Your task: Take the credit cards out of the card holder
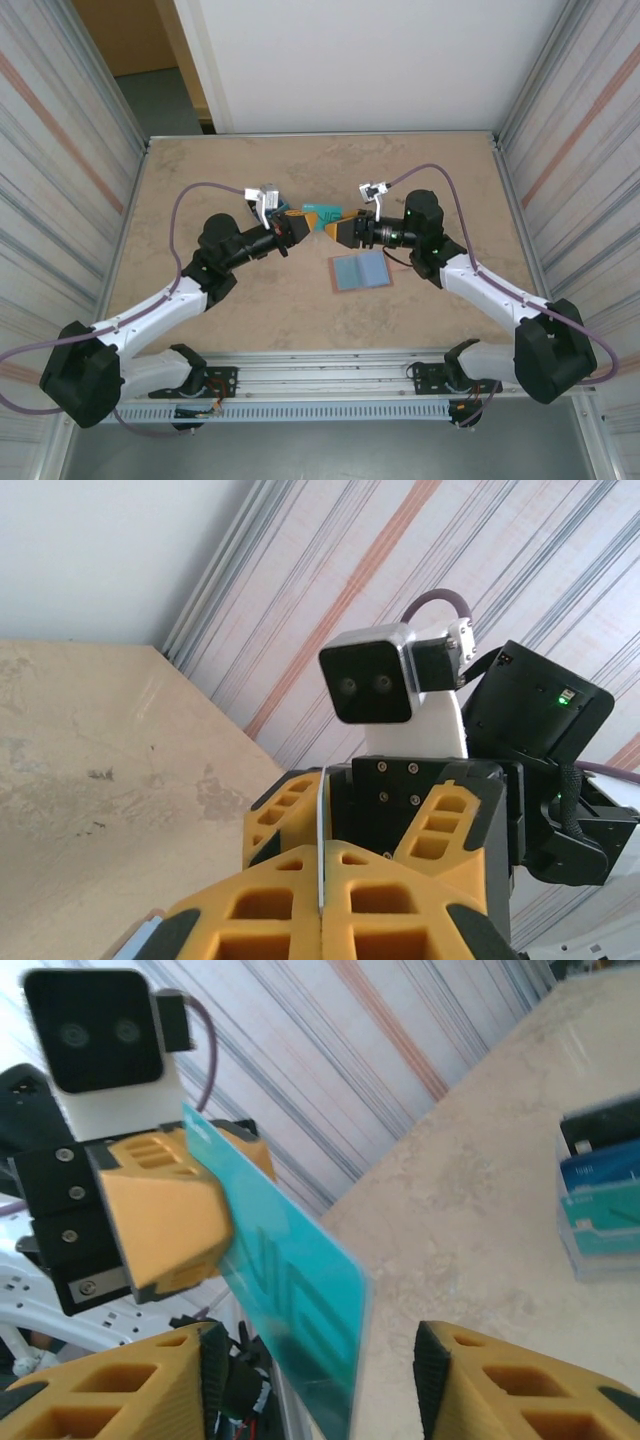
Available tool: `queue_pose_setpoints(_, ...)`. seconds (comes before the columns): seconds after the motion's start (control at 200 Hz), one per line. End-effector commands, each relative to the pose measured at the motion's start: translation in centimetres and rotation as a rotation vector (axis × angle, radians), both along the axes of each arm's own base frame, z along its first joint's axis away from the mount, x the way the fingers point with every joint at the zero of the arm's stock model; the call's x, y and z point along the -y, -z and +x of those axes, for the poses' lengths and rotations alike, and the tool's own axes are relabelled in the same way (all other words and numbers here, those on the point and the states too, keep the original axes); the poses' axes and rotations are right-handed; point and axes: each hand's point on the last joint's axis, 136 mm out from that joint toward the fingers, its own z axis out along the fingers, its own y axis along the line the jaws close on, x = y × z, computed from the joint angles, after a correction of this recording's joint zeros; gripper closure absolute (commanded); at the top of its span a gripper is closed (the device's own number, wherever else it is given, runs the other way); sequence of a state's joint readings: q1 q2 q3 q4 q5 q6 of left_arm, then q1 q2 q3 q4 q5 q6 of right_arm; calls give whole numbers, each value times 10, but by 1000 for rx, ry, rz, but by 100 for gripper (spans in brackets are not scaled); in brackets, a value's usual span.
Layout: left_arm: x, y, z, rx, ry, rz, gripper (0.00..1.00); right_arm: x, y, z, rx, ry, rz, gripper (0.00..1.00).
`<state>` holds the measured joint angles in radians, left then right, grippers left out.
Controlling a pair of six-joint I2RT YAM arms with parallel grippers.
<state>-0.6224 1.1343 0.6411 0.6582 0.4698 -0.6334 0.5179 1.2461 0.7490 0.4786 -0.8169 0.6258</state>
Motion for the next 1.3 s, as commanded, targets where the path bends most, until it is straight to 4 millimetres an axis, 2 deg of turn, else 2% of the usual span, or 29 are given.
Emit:
queue_pose_setpoints(0.0, -1, -6, 0, 7, 7, -39, 100, -6, -31, -5, 75, -44, 61, 58)
queue_pose_setpoints(0.045, 0, -5, 0, 5, 7, -38, 100, -6, -33, -6, 81, -50, 63, 66)
queue_pose_setpoints(0.13, -1, -5, 1, 7, 4, -33, 100, -6, -35, -10, 90, -65, 58, 87)
queue_pose_setpoints(0.21, -1, -6, 1, 13, 2, -15, 100, -6, -33, -13, 98, -79, 33, 100)
queue_pose_setpoints(0.281, -2, -7, 1, 22, 5, 15, 94, -4, -30, -17, 108, -84, -2, 100)
queue_pose_setpoints(0.496, -28, -31, -5, 167, -23, 168, 45, 10, -14, -33, 151, -87, -165, 100)
queue_pose_setpoints(0.591, -33, -38, -14, 245, -4, 296, 32, 14, -8, -43, 162, -127, -225, 100)
queue_pose_setpoints(0.752, -22, -38, -40, 303, 187, 405, 32, 14, -4, -56, 171, -209, -274, 100)
queue_pose_setpoints(0.947, -5, -21, -52, 299, 349, 496, 42, 9, -7, -64, 196, -273, -279, 100)
queue_pose_setpoints(1.047, 7, -14, -59, 314, 414, 532, 43, 6, -5, -66, 193, -297, -295, 100)
queue_pose_setpoints(1.192, 16, -5, -56, 298, 455, 558, 46, 3, -3, -69, 188, -325, -308, 100)
queue_pose_setpoints(1.293, 19, 0, -54, 283, 470, 570, 58, 2, -6, -71, 196, -336, -302, 100)
